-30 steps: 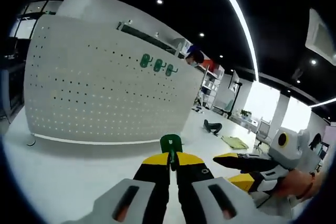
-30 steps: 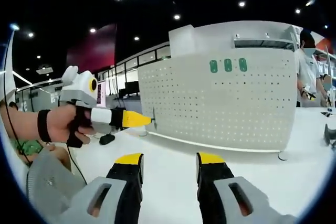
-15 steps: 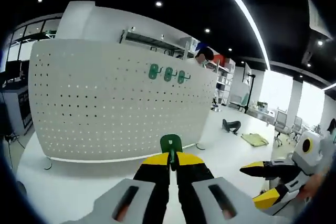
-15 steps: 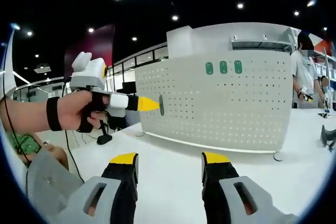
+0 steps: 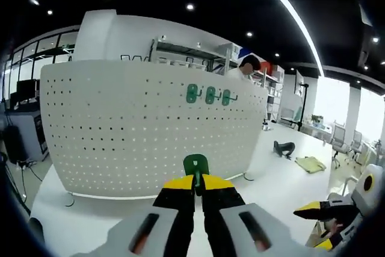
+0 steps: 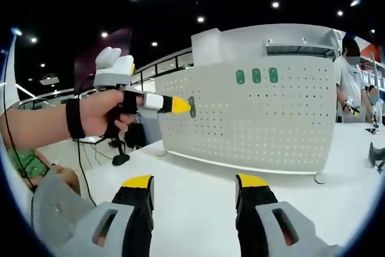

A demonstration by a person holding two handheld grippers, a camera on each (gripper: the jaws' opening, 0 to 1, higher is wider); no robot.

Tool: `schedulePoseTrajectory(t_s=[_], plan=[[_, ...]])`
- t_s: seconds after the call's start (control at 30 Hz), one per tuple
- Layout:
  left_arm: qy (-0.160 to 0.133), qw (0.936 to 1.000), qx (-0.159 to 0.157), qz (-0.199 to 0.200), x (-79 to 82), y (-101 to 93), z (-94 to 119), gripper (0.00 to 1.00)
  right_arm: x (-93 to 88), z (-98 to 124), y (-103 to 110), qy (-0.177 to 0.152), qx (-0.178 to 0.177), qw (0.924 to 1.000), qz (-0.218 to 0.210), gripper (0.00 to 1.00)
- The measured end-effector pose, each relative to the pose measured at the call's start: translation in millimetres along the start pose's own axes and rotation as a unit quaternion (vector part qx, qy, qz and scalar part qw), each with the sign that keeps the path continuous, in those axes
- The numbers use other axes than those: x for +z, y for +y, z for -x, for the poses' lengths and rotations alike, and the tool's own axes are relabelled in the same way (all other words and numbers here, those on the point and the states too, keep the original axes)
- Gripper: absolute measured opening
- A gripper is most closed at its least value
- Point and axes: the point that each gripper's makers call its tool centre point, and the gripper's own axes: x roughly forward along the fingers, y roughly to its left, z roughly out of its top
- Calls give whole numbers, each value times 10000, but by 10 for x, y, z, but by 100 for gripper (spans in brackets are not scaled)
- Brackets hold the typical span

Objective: Insert the hook assembly into the mounting plate slot until the hook locks in place.

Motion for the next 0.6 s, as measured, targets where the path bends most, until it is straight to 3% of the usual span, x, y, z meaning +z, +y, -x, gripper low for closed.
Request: schedulePoseTrajectory(t_s=[0.43, 0.6], plan=[[-137, 9989, 402, -198, 236, 121, -160, 3, 22, 29, -70, -27, -25, 10000, 35, 66], [-222, 9980, 483, -329, 350, 125, -251, 3, 19, 43, -80, -6, 7, 10000, 46, 66]])
